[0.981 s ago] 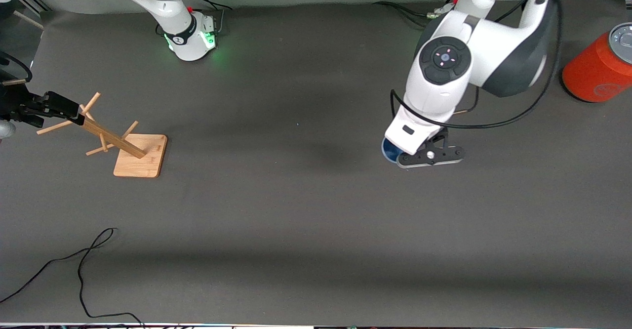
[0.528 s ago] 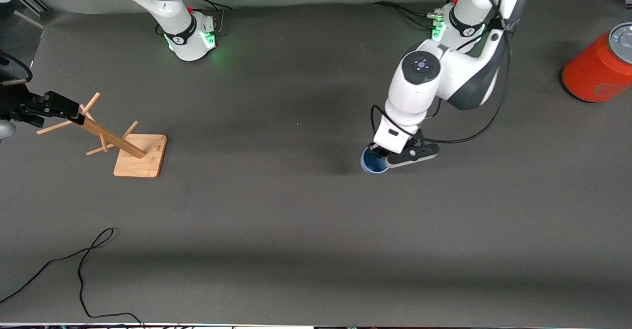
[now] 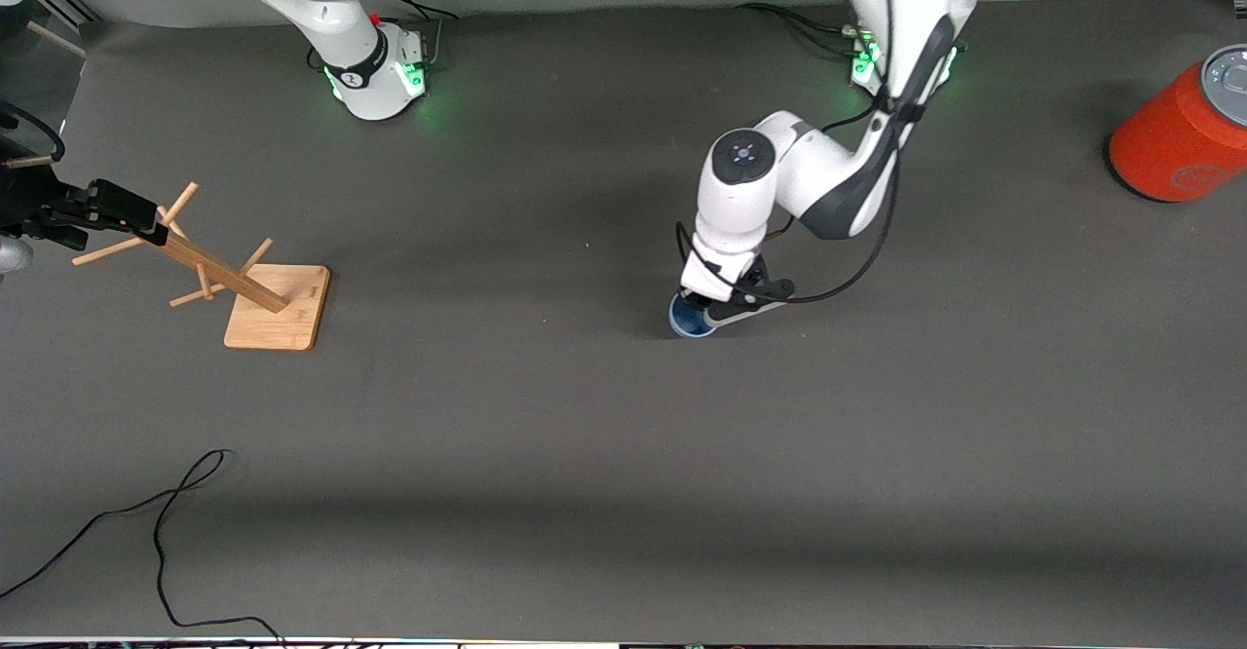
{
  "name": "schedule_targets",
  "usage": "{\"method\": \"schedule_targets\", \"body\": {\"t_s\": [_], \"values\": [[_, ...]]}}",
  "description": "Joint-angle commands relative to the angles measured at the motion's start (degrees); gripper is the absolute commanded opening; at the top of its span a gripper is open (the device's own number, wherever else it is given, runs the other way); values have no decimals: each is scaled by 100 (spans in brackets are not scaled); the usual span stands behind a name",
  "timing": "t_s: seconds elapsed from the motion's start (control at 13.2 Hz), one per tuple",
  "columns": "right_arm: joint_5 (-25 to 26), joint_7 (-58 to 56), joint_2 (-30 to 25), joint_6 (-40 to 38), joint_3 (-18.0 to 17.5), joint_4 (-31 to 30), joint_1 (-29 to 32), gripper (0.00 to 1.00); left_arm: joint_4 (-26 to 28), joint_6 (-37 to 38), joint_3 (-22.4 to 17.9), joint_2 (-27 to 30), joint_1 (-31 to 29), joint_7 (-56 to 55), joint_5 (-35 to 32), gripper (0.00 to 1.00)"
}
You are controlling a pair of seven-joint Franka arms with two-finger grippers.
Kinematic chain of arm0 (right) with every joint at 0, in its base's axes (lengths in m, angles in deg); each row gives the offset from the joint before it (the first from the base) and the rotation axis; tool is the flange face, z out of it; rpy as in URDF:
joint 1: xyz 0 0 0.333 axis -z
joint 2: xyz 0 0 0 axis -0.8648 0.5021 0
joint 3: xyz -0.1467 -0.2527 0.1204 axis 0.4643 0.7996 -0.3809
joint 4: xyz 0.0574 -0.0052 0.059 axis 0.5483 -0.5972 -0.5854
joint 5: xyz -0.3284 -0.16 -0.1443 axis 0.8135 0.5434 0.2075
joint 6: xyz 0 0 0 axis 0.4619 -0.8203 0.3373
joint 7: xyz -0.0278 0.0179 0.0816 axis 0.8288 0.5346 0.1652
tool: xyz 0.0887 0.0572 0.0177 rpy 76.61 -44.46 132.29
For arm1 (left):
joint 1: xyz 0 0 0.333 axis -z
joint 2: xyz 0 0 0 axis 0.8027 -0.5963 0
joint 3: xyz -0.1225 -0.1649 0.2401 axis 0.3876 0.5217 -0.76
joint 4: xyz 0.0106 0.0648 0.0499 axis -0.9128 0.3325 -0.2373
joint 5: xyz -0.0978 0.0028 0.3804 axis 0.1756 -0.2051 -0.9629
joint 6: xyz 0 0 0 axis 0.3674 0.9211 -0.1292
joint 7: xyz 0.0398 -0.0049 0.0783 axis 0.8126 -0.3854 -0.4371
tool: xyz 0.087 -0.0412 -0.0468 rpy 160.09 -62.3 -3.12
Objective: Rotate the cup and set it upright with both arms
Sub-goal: 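Release the upright cup and lift the left gripper away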
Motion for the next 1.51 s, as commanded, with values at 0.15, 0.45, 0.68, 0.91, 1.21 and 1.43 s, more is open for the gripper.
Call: {"method": "schedule_targets", "body": {"t_s": [0.15,0.45,0.68,0.91,1.21,1.43], "values": [[37,-89,-46,-19,30,-18,-12,100,-32,31,-81,5,70,-301,-384,100],[37,-89,-46,-19,39,-18,-12,100,-259,697,-107,373,0,-249,-384,100],[37,-89,-37,-19,30,-18,-12,100,-681,1733,-63,803,-290,84,-297,100],[45,-89,-20,-19,39,-18,-12,100,-1156,2823,-89,1216,-737,1293,491,100],[125,-89,-20,-11,30,-10,-21,100,-1227,3843,-90,1937,-1922,2954,775,100],[125,-89,-28,-19,30,-1,-21,100,-1263,4408,-98,2307,-2854,4265,969,100]]}}
